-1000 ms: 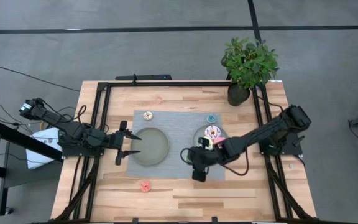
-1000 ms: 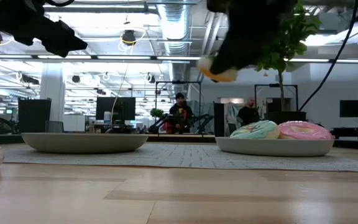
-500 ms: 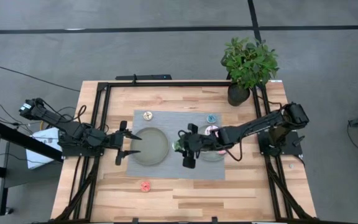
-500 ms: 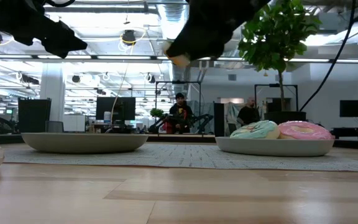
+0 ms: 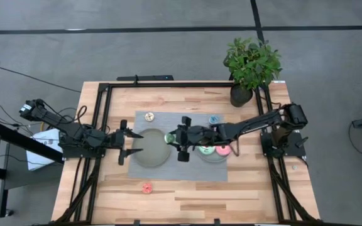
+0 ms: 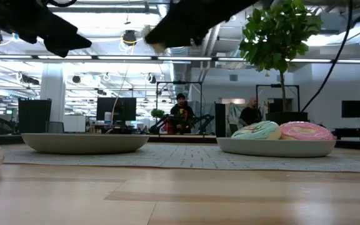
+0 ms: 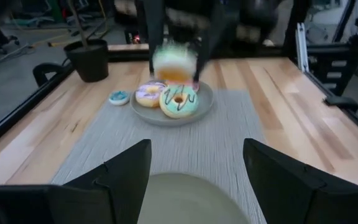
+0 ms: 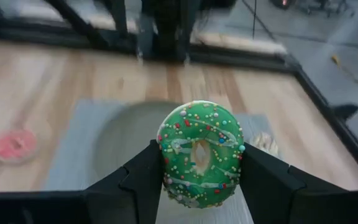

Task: Pick & Place donuts
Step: Put the small green donut into the green plate

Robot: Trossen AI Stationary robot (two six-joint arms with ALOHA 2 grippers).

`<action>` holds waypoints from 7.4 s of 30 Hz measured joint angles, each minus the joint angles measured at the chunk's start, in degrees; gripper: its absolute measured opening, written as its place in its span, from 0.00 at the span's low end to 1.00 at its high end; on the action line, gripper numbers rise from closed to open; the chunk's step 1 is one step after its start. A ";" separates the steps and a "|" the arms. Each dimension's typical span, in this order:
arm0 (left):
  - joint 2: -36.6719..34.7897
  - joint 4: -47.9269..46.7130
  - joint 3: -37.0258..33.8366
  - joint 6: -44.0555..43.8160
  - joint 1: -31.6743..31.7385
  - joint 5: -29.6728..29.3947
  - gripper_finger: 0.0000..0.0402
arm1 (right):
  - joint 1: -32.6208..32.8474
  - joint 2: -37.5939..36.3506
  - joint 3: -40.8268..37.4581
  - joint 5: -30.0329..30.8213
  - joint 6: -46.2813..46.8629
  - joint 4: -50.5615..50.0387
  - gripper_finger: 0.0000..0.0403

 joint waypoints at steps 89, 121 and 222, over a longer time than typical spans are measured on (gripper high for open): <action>8.26 5.02 0.02 -43.42 0.01 -16.40 0.75 | 0.97 22.63 31.79 11.39 -15.12 -14.51 0.43; 13.20 10.68 0.04 -45.37 2.70 -14.76 0.61 | 0.95 22.65 31.77 11.04 -16.41 -12.30 0.43; 40.30 16.52 0.09 -42.74 14.53 -1.31 0.19 | -1.85 22.65 31.81 9.57 -3.88 -40.10 0.76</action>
